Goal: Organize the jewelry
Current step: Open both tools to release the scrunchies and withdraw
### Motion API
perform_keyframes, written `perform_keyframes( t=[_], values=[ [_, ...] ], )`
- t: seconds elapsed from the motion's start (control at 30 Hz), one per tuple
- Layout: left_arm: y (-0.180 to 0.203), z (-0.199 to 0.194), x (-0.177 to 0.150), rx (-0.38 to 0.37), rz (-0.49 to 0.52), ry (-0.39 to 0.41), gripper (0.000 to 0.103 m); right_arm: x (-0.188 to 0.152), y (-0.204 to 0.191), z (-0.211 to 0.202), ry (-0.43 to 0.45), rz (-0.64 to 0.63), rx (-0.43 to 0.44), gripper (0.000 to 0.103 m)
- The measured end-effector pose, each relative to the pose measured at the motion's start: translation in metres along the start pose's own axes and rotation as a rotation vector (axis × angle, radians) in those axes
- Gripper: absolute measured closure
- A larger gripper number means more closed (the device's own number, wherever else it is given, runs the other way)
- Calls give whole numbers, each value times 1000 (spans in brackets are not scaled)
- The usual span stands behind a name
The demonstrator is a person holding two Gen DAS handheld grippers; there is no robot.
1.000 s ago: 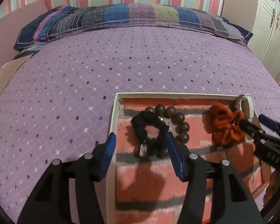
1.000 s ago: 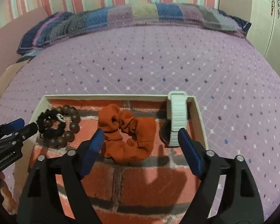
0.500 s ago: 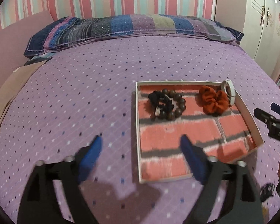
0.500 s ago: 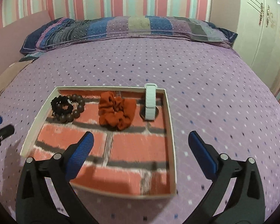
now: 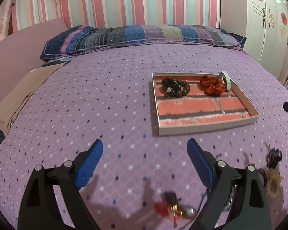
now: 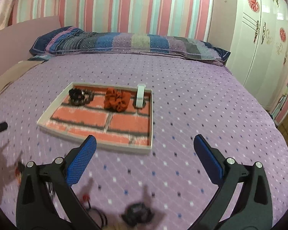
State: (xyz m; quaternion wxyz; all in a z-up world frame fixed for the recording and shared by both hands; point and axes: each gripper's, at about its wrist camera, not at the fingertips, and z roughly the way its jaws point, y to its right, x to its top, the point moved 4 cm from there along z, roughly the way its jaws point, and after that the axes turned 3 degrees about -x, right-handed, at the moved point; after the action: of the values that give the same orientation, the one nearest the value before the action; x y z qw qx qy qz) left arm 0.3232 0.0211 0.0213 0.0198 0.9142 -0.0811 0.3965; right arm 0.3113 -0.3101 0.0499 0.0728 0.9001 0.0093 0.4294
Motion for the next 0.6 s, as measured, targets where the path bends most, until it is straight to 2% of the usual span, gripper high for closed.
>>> perform_keyframes(
  t=[0.4, 0.6],
  values=[
    [-18, -36, -61, -6, -94, -12, 15, -75, 4, -58, 18, 13, -12, 5],
    [-23, -42, -83, -11, -131, -31, 15, -105, 8, -72, 9, 33, -19, 5]
  ],
)
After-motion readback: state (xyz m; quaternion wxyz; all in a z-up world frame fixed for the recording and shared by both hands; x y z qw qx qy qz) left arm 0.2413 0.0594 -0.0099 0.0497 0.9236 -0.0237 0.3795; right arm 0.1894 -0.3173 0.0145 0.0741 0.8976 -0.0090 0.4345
